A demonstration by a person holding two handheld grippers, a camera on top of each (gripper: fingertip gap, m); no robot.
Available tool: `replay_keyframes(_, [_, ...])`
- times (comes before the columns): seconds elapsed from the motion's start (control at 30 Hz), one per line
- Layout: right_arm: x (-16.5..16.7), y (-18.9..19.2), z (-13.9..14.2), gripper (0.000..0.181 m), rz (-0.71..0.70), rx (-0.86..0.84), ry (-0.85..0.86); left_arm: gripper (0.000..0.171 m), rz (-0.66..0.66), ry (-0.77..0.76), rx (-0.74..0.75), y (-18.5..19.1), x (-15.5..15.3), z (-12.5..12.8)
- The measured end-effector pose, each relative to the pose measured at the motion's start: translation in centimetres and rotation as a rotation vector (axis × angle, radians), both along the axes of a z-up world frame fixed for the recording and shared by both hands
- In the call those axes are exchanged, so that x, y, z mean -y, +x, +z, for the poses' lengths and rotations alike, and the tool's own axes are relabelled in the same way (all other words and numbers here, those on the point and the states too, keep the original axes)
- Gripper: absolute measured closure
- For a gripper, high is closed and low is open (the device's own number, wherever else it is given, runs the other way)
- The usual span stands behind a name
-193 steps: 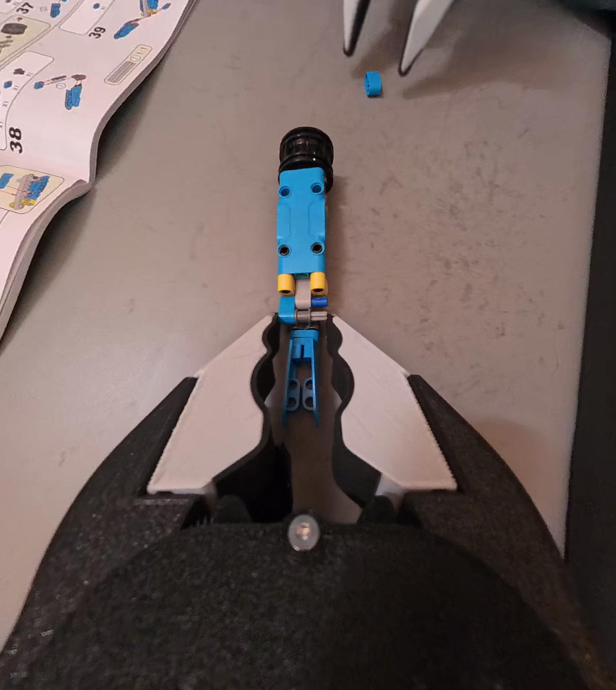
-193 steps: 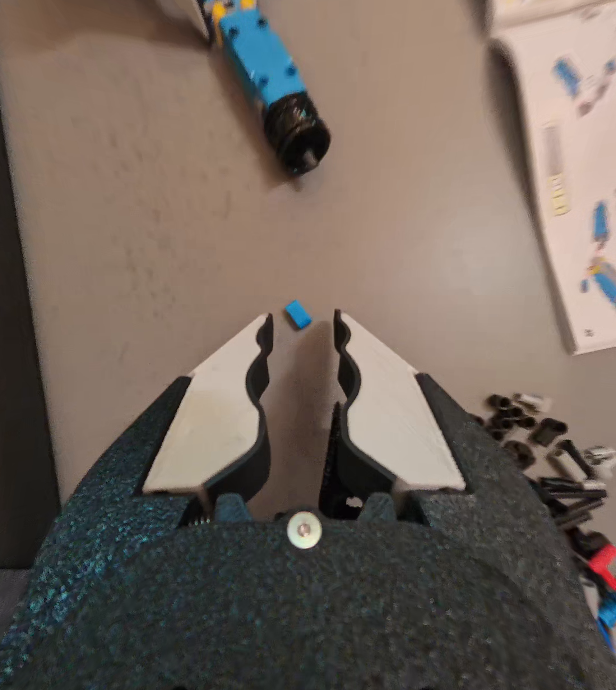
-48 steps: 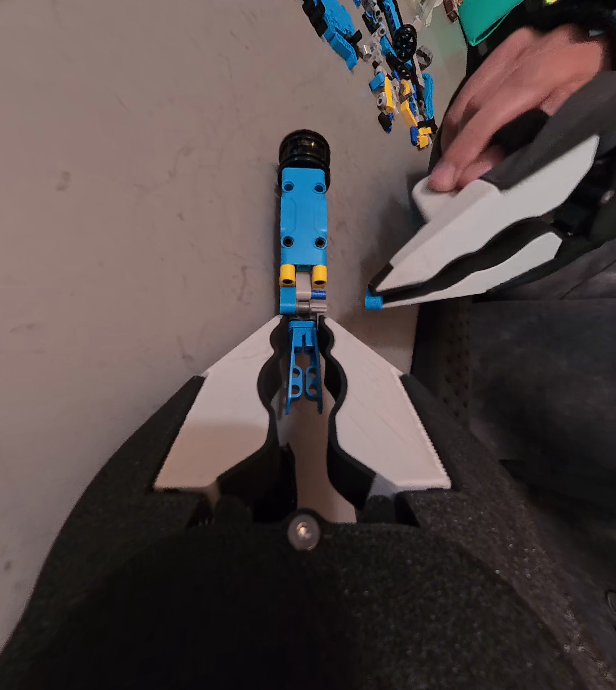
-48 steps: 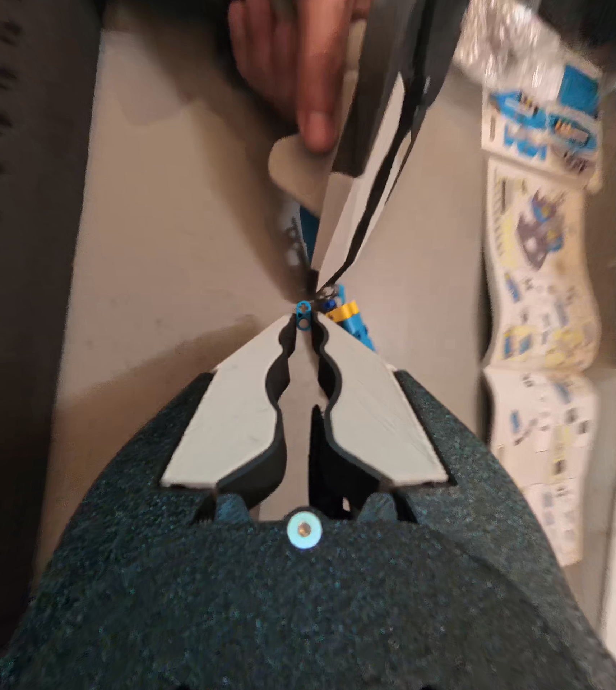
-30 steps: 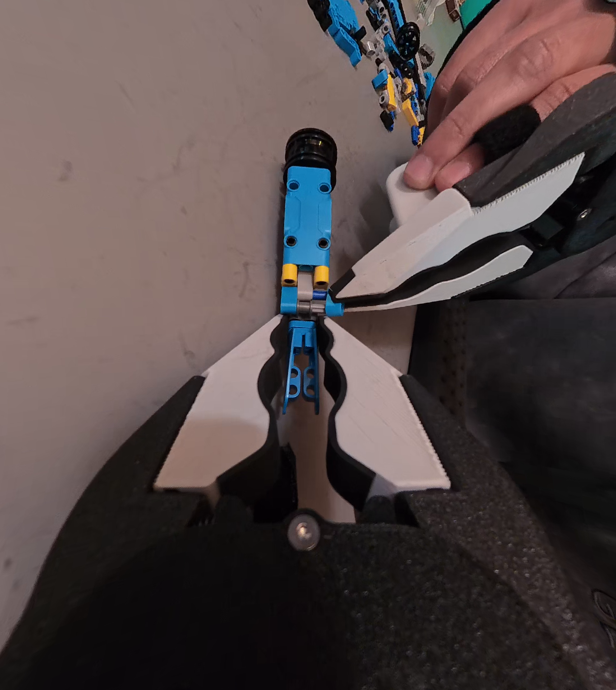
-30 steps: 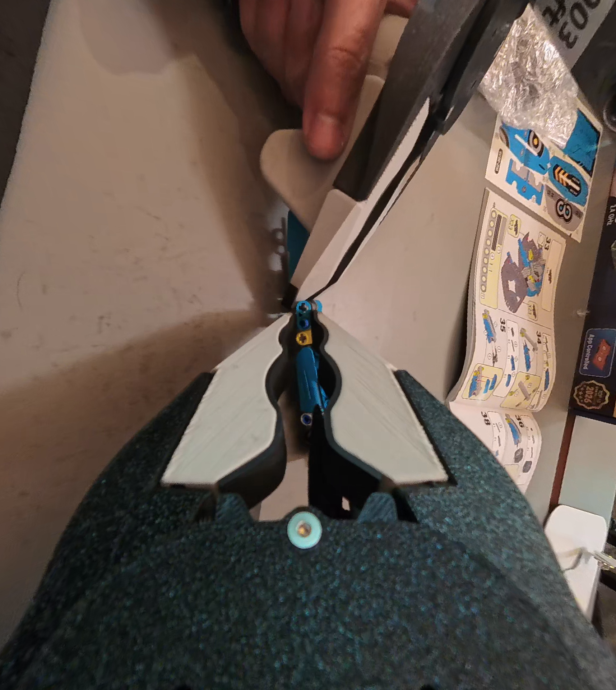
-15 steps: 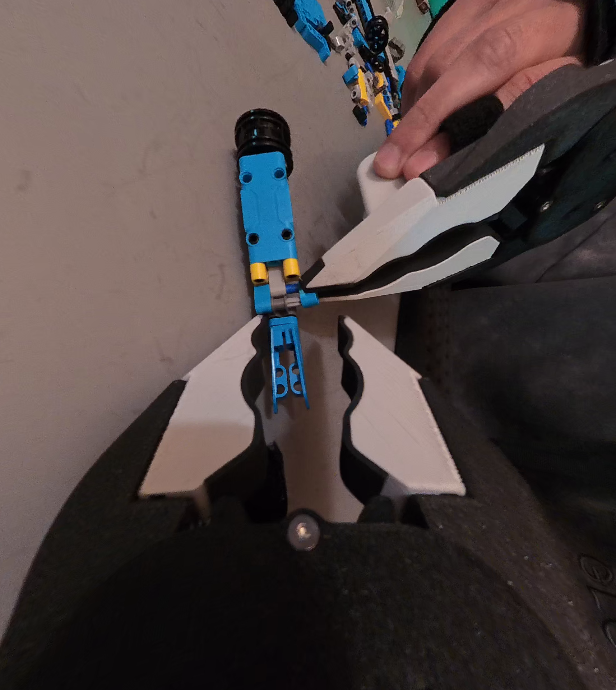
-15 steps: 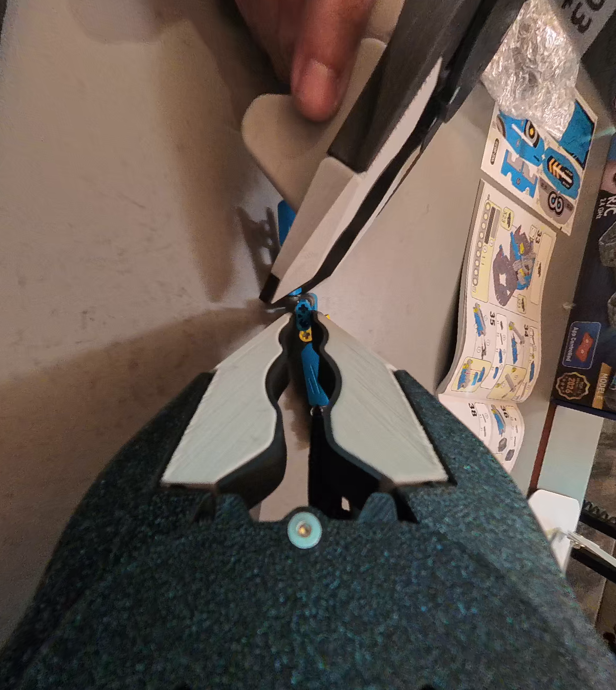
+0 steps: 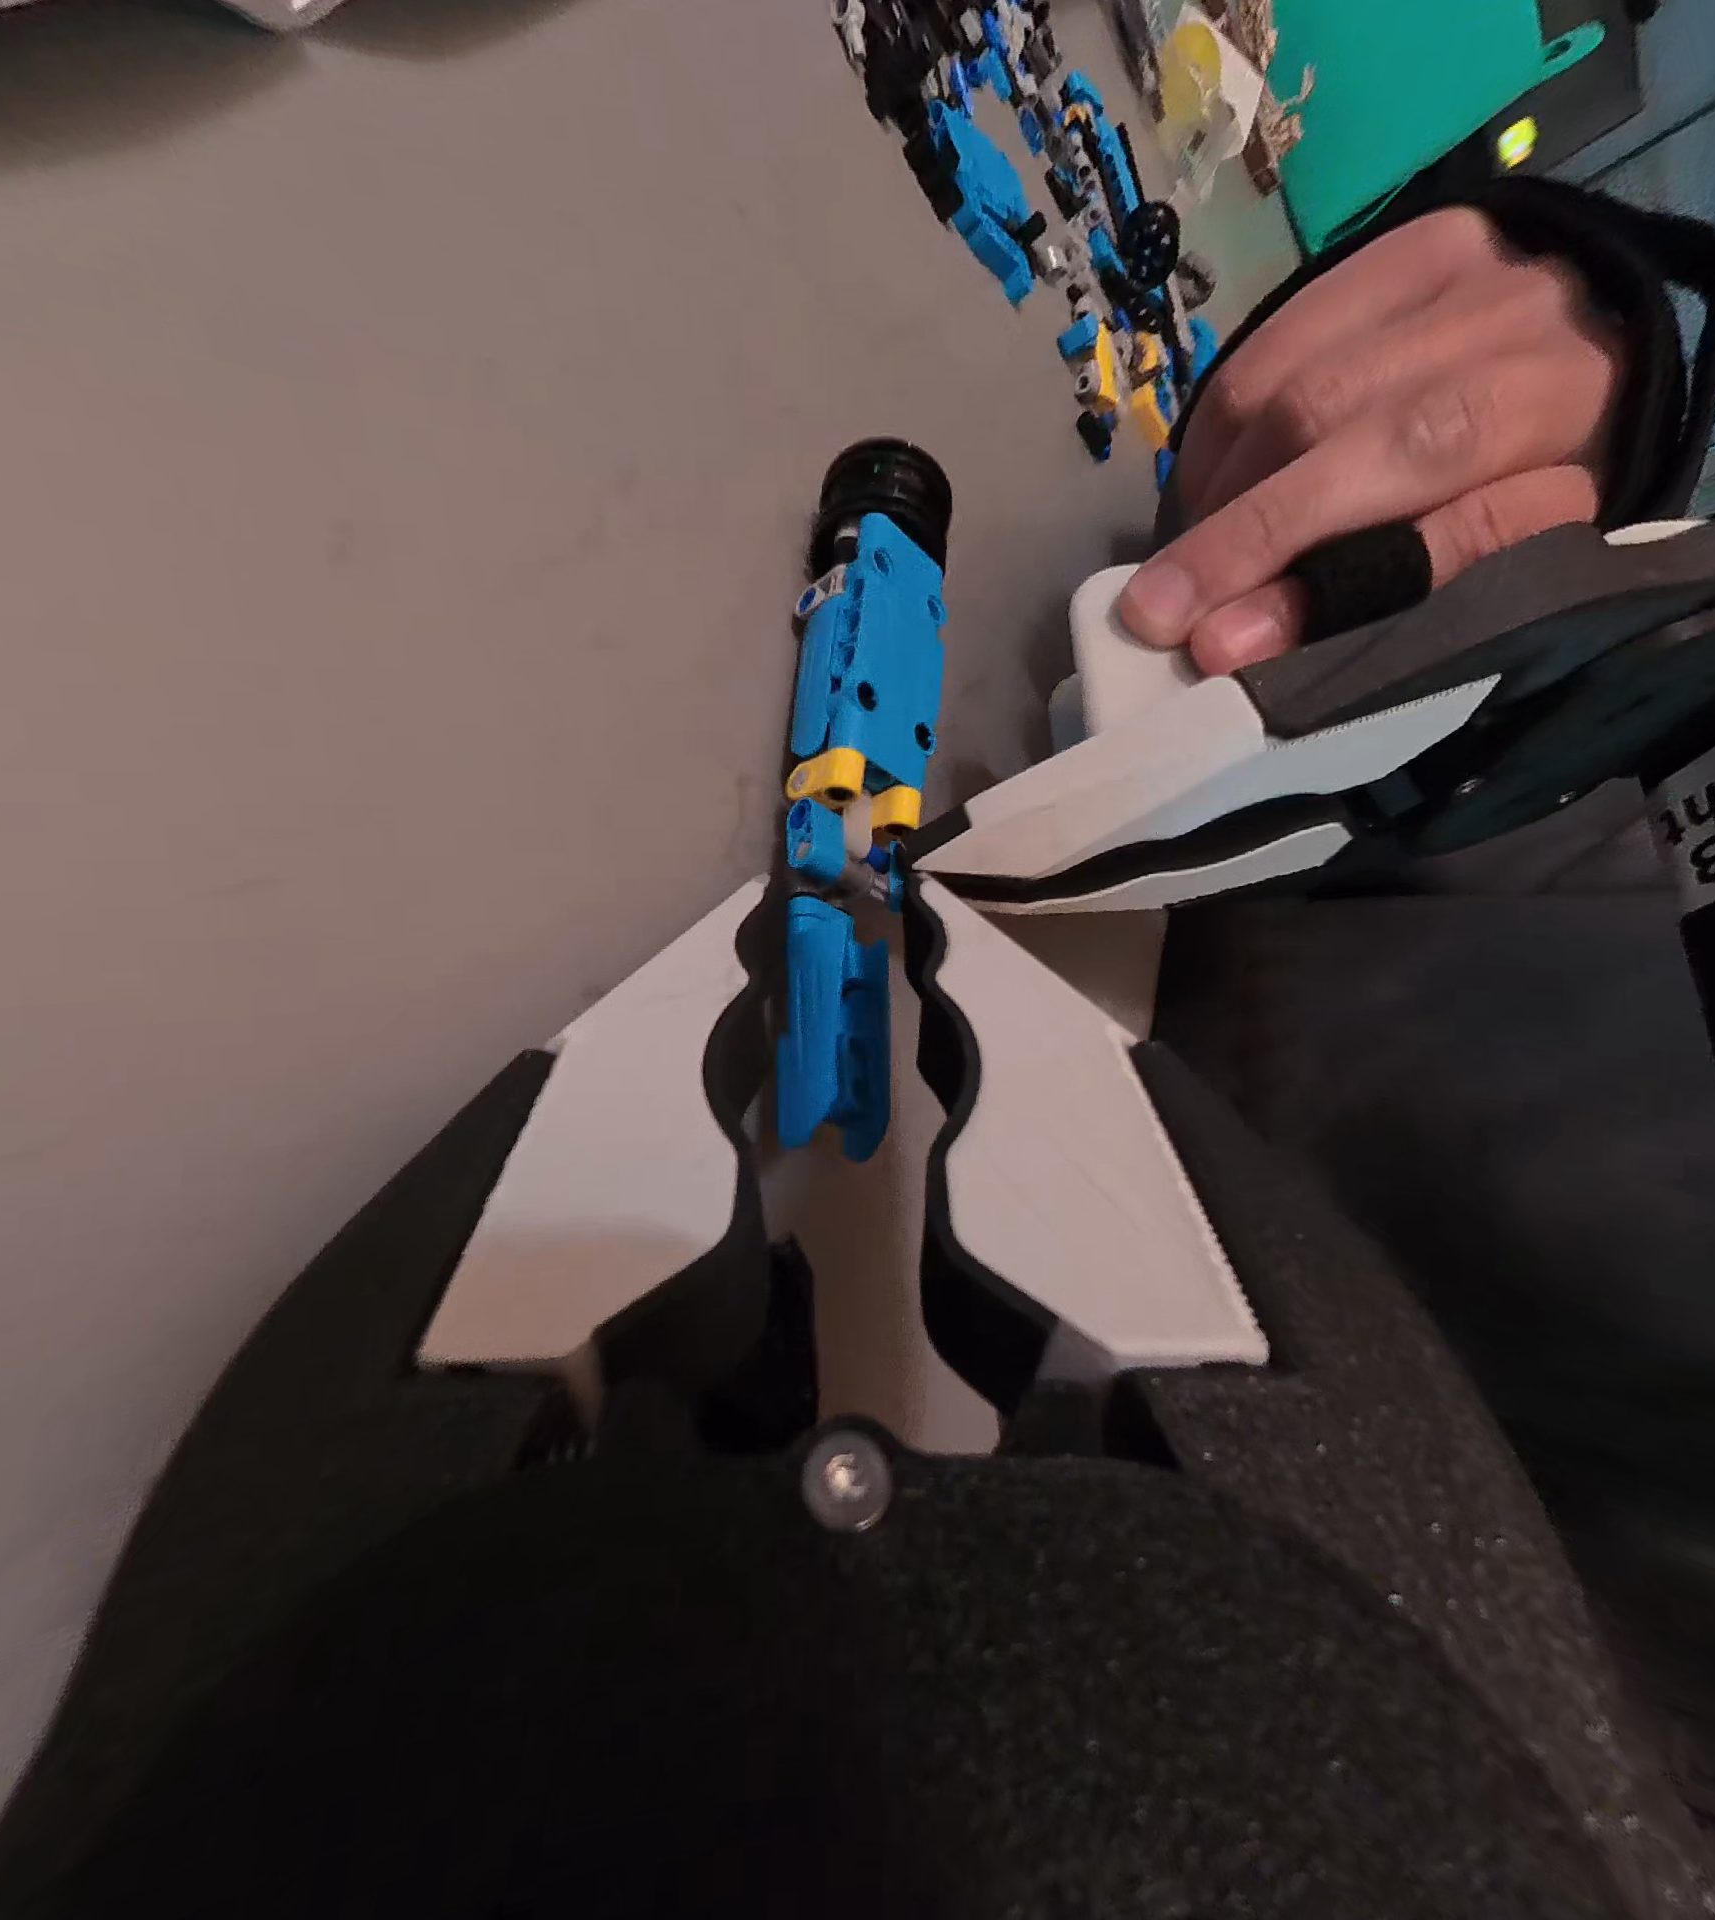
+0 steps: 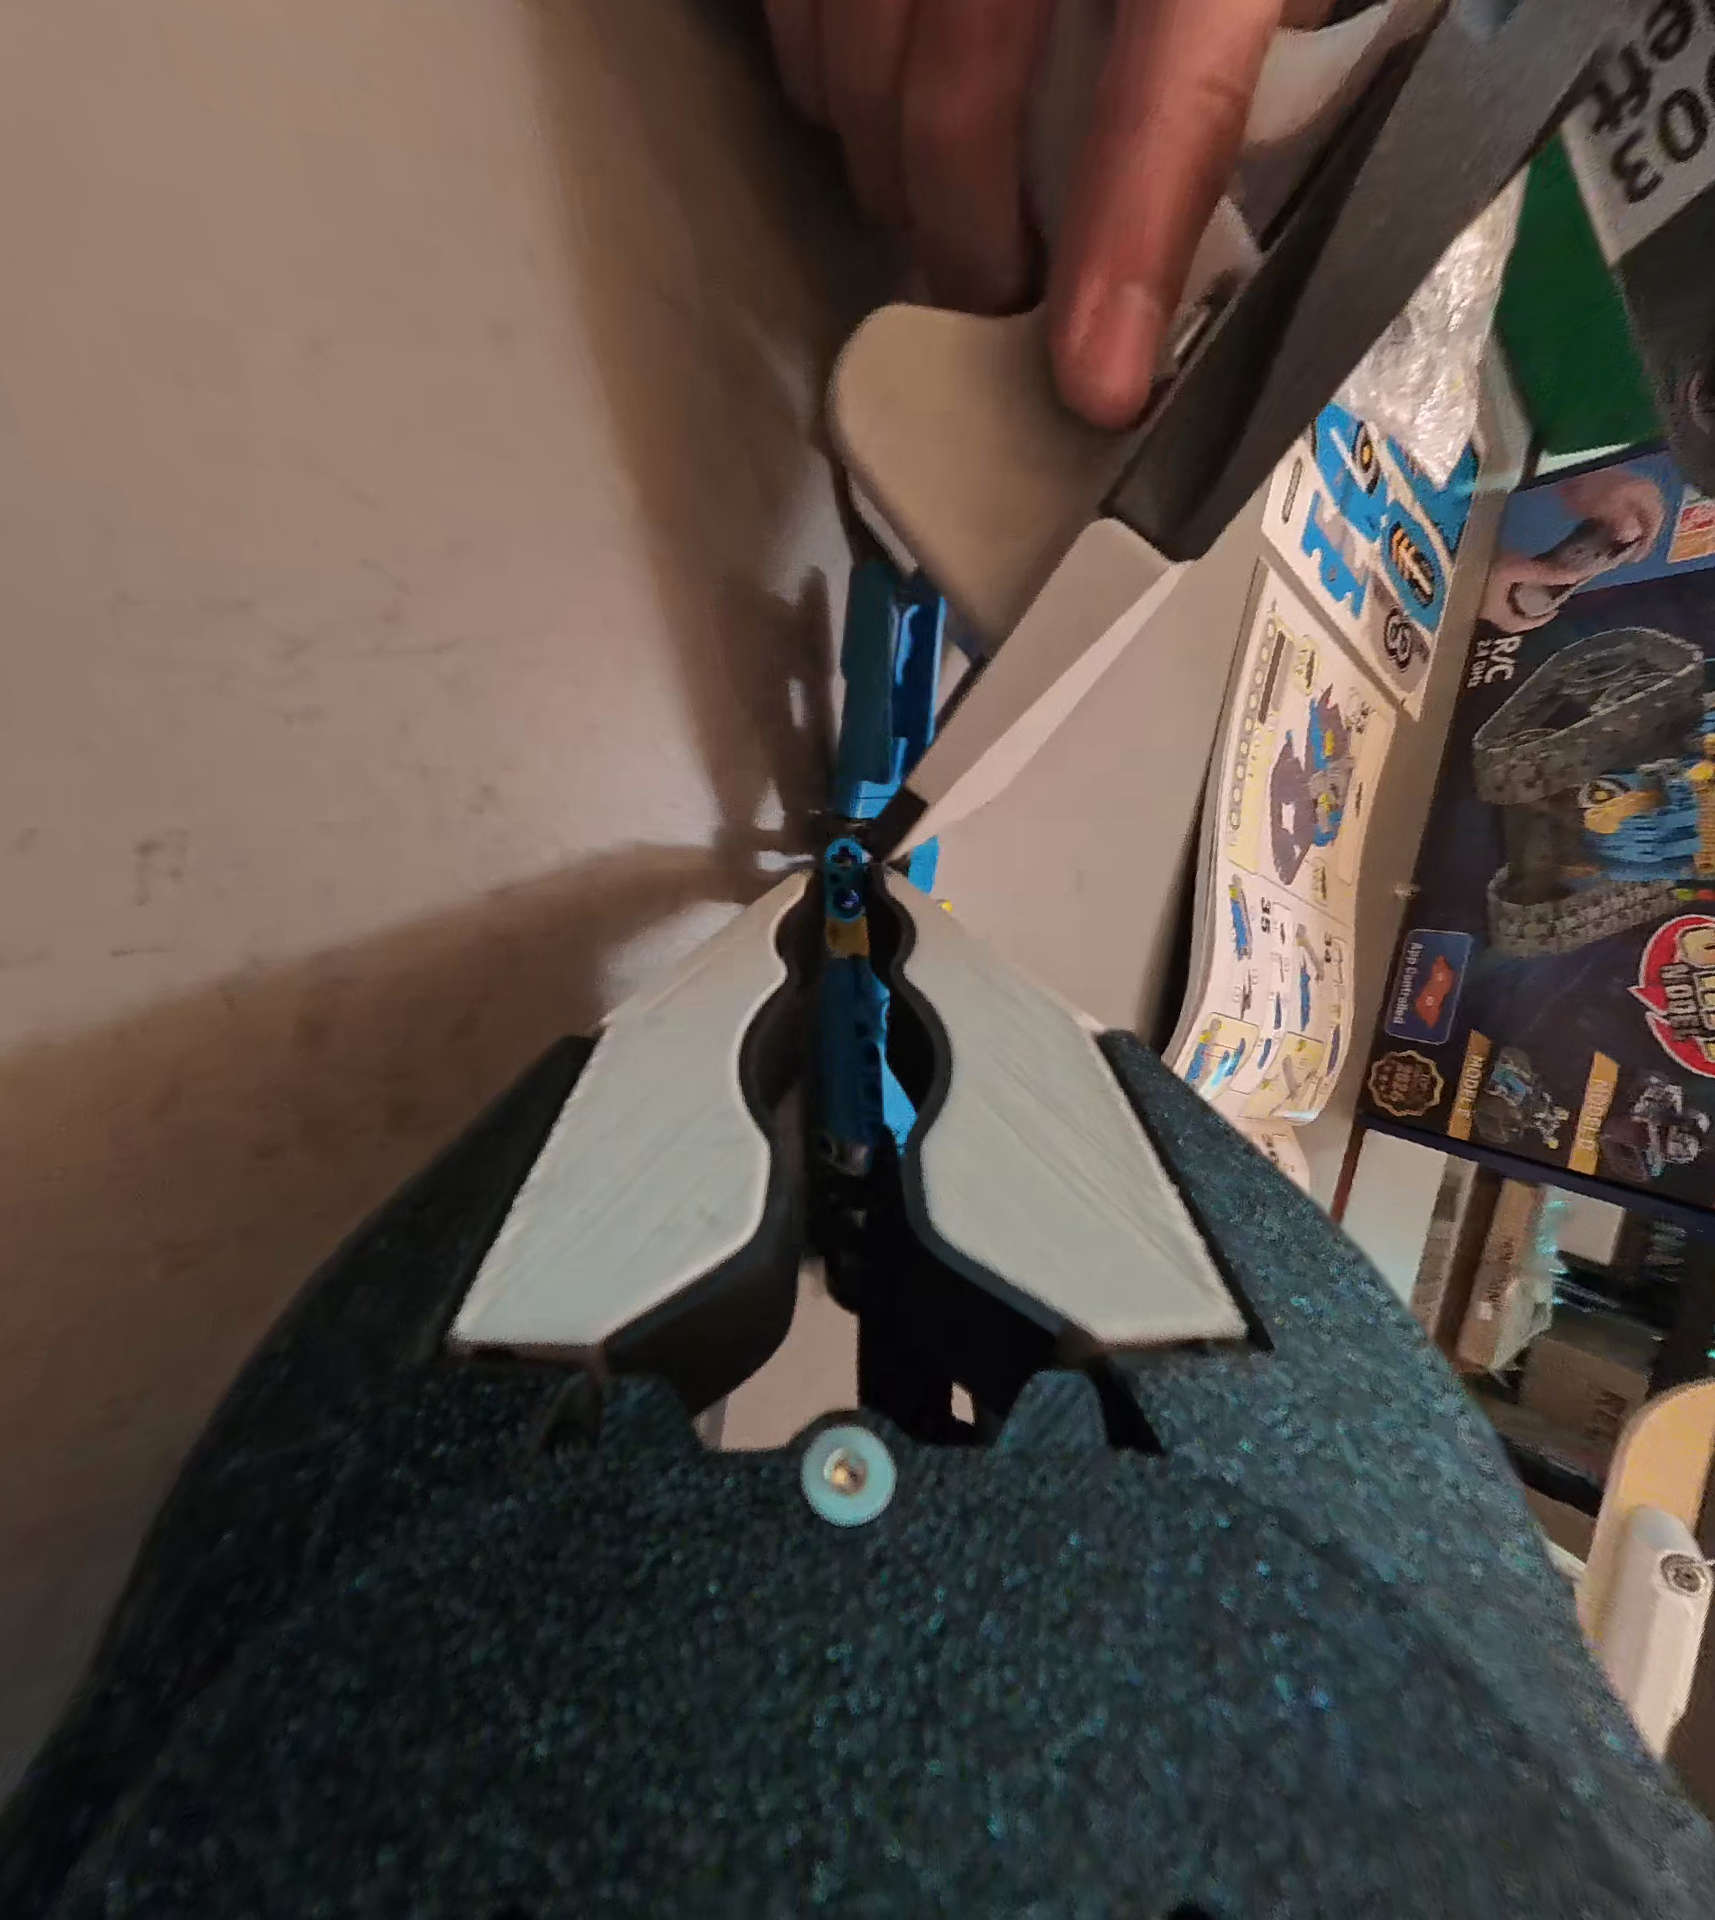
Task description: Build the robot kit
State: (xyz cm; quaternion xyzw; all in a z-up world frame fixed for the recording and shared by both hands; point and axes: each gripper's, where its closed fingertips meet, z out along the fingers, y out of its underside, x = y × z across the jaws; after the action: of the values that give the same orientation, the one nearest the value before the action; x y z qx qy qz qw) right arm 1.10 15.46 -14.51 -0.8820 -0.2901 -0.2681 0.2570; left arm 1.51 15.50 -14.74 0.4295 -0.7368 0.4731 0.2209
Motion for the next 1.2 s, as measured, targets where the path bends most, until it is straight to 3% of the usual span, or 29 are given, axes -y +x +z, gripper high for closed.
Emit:
replay_keyframes(0.3, [-0.1,0.8,0.7,0.174,-0.003,0.195,0.131,0.143,-0.082,-0.024,-0.021,-1.4,0.6,0.2])
replay_keyframes(0.43, [-0.2,0.6,0.6,0.174,0.000,0.116,0.131,0.145,-0.081,-0.015,-0.016,-1.3,0.6,0.1])
replay_keyframes(0.5, [-0.3,0.3,0.5,0.174,0.027,0.083,0.118,0.154,-0.070,0.017,0.005,-1.1,0.5,-0.3])
replay_keyframes(0.87, [-0.2,1.3,1.4,0.174,0.049,0.040,0.060,0.156,-0.084,0.045,0.043,-1.2,0.4,-0.4])
replay_keyframes(1.07, [0.2,0.5,0.5,0.174,0.082,-0.072,-0.065,0.156,-0.085,0.047,0.048,-1.1,0.4,-0.4])
replay_keyframes(1.2, [-0.3,0.5,0.4,0.174,0.103,-0.059,-0.100,0.156,-0.080,0.044,0.045,-1.0,0.3,-0.4])
